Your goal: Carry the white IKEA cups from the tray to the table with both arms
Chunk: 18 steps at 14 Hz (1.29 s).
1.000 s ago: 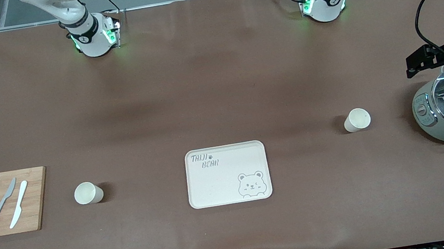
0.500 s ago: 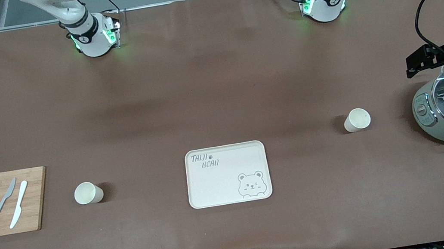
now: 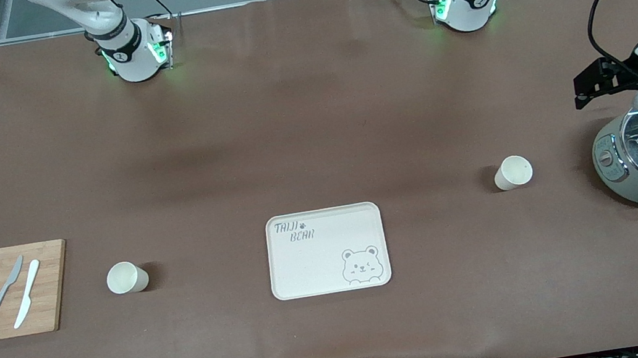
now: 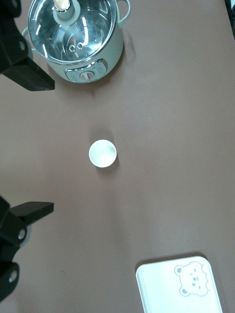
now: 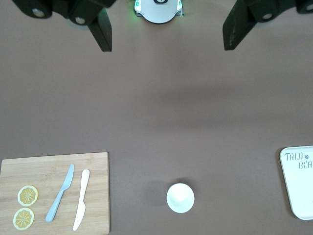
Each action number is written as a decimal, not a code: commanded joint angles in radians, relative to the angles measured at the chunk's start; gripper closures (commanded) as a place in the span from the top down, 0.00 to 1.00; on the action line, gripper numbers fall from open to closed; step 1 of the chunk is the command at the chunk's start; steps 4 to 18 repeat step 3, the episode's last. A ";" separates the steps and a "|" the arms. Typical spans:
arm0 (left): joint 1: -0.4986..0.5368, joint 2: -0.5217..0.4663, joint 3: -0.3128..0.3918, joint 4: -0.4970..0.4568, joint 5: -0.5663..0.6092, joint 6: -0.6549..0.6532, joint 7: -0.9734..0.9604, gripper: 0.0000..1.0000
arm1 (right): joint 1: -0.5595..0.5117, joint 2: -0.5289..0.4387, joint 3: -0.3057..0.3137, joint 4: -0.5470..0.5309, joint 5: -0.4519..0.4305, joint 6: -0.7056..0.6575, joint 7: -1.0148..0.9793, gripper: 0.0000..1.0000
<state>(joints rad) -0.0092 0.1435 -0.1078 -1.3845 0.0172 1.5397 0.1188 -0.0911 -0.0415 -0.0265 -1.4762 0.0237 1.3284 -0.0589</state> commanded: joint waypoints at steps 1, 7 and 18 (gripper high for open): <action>0.000 -0.012 -0.022 -0.001 0.021 0.003 0.002 1.00 | -0.004 0.002 0.005 0.005 -0.005 0.003 0.004 1.00; 0.000 -0.012 -0.027 -0.001 0.023 0.003 0.002 1.00 | -0.002 0.003 0.005 -0.003 -0.007 0.009 0.004 1.00; 0.000 -0.012 -0.027 -0.001 0.023 0.003 0.002 1.00 | -0.002 0.003 0.005 -0.003 -0.007 0.009 0.004 1.00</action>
